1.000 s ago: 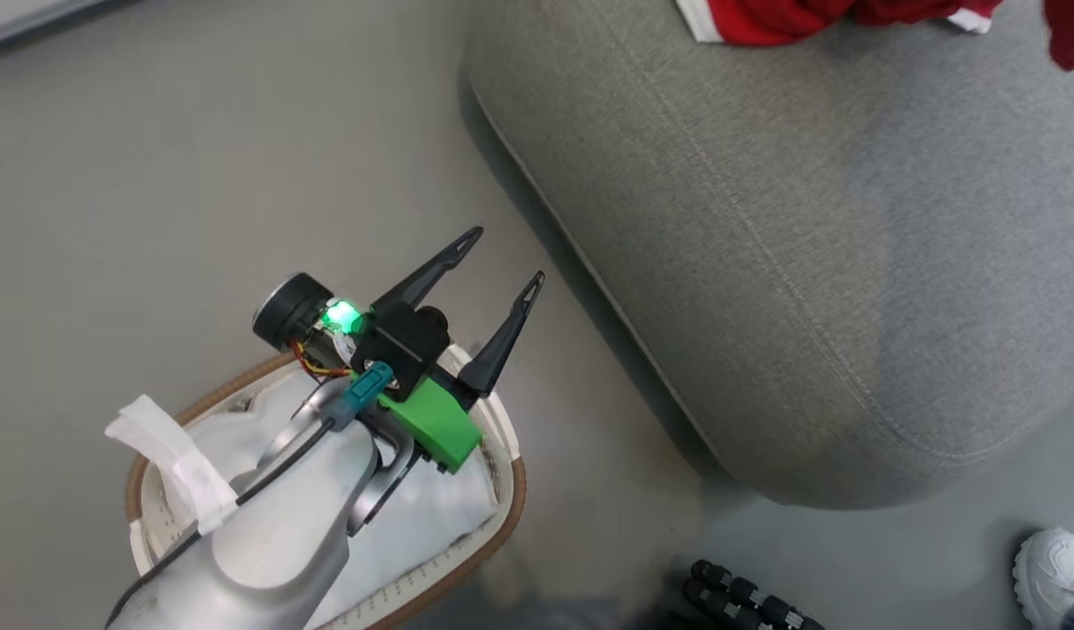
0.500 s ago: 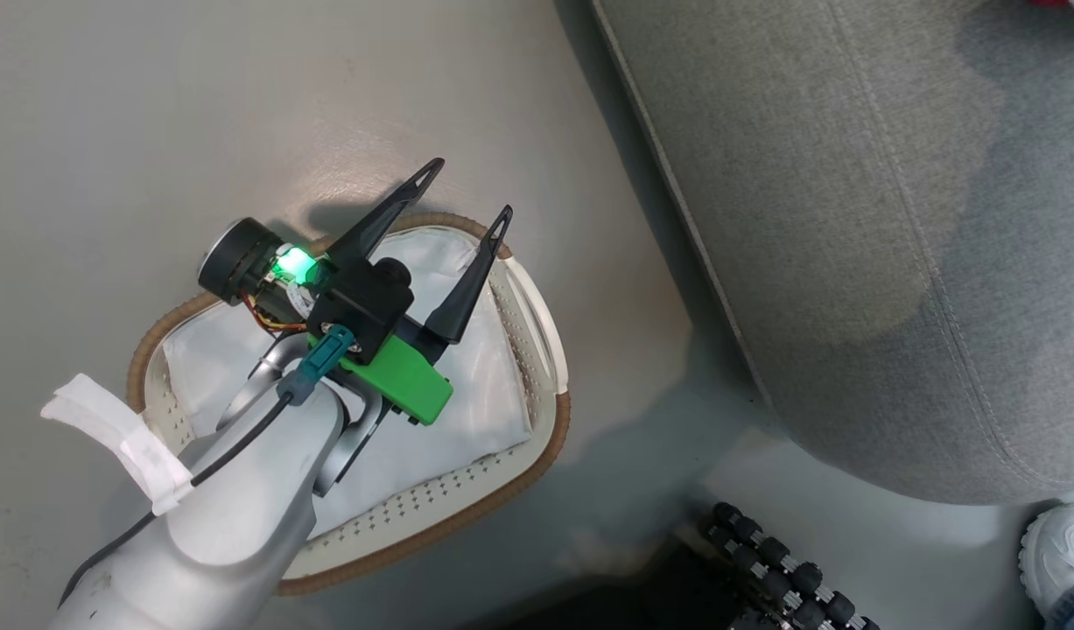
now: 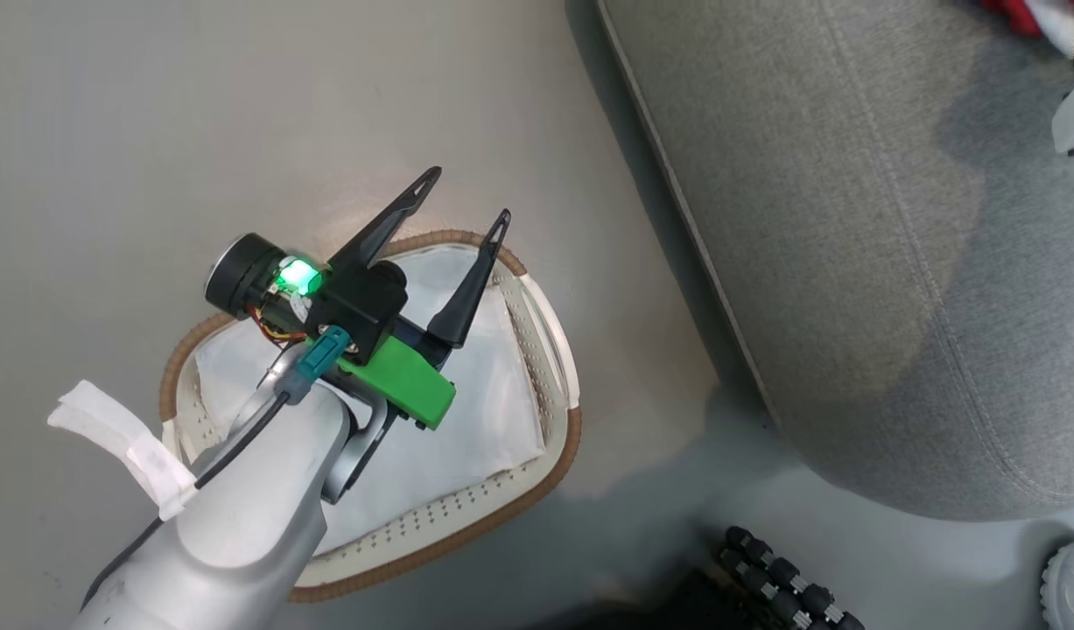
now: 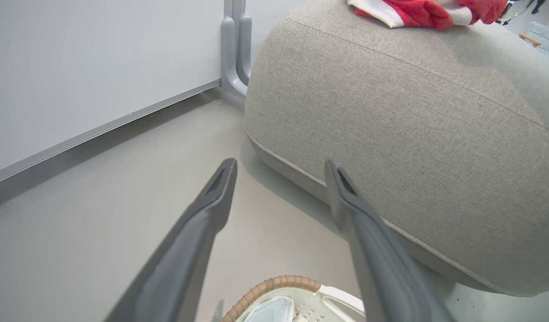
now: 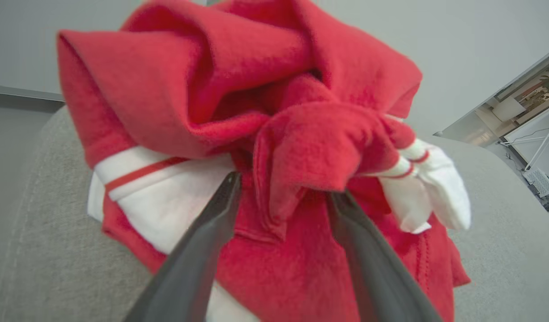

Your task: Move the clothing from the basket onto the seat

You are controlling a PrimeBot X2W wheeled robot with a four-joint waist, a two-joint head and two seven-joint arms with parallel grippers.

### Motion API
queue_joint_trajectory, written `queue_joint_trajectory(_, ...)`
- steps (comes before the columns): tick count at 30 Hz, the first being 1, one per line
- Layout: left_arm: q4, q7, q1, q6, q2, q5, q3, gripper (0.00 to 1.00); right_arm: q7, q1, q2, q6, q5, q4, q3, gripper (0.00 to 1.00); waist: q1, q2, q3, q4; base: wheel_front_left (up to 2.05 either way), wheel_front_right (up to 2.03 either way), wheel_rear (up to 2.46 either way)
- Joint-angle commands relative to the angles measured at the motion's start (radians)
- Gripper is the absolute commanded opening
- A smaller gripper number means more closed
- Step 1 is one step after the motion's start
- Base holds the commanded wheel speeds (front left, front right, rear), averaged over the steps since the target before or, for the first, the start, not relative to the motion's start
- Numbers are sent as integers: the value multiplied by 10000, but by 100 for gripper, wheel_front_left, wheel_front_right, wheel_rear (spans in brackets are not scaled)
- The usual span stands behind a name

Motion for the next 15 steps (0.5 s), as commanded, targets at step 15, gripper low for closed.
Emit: queue_joint_trajectory(15,104,-76,1513,-208,-1161,-182,1758,100,-18,1659,109,-14,-114,-864,799,100,-1,-1,-3116,788,0,0,0)
